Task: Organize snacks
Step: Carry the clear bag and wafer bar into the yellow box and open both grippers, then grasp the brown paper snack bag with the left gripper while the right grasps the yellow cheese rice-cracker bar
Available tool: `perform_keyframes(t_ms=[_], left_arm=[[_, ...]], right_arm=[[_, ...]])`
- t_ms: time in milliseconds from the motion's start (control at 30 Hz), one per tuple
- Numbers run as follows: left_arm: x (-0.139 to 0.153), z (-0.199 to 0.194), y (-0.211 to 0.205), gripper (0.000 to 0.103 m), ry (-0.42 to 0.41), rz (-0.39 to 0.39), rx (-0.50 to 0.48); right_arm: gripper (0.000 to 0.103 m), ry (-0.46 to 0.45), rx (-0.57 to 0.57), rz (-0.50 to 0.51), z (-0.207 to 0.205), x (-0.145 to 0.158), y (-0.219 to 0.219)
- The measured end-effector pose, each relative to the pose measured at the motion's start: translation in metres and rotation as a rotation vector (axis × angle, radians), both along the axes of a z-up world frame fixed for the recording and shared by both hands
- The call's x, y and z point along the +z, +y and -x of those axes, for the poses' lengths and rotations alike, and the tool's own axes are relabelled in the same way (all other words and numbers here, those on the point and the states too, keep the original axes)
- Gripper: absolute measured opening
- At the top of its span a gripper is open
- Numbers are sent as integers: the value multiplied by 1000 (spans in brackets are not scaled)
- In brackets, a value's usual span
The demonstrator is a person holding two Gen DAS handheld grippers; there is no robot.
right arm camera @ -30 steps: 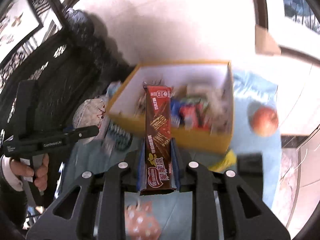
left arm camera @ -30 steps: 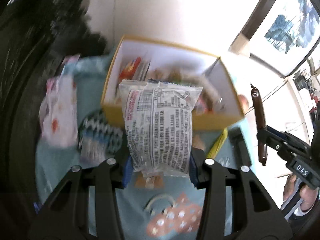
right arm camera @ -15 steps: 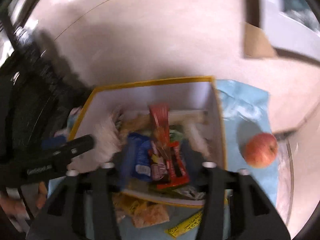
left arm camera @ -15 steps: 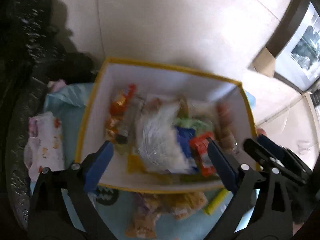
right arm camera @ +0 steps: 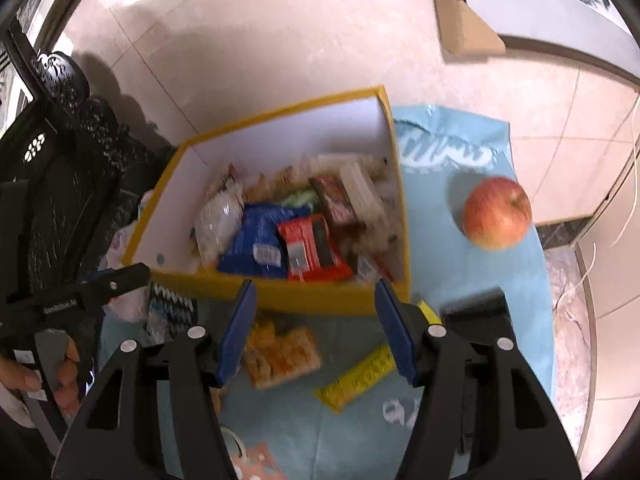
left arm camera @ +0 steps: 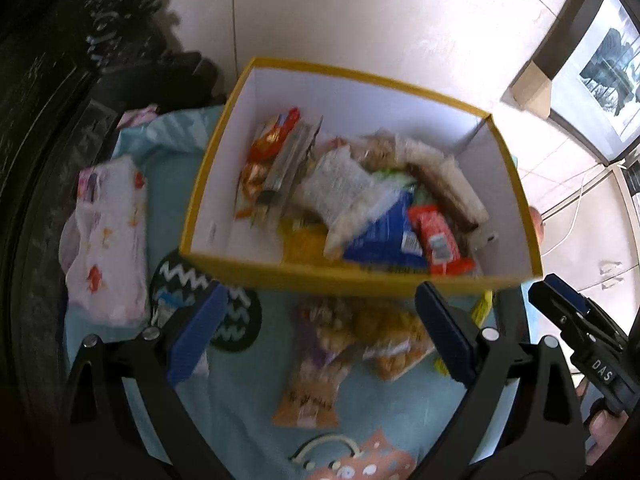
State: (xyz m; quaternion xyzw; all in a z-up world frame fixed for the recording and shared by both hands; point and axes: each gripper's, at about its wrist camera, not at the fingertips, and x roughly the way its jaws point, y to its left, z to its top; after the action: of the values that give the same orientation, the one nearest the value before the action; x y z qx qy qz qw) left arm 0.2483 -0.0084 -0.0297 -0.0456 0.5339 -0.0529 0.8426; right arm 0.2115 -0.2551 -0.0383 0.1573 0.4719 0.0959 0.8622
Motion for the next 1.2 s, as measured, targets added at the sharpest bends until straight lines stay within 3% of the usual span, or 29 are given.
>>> perform_keyframes(t_ms=[267,500,867,900,933,967,1033,1100,1200], left_arm=[[-19,39,5,97,45,-21,-4],[-66,66,6,97,155,-41,4],[-116,66,-8,94,201,-93,-46],[-122,63,-8,82,215,-85,-51],[-128,60,-9,55,232,-67,-62],[-134,58,-8,50,258,-44,-74],[-135,59,-11,45,233,-54,-103],[-135,62,-16,44,213,-83,-134],[-135,61,-12,44,216,-52,-119]], right_arm=[[62,74,18,30,35,-26,1],[62,159,26,55,61,-60,-1],[62,239,35,34,74,-85,-1],[62,237,39,37,72,-85,0],[62,235,40,41,71,-85,1],[62,236,39,44,70,-85,0],[62,243,28,54,64,-87,-1],[63,247,7,67,58,-90,-2],[63,238,-36,80,44,-93,-1]])
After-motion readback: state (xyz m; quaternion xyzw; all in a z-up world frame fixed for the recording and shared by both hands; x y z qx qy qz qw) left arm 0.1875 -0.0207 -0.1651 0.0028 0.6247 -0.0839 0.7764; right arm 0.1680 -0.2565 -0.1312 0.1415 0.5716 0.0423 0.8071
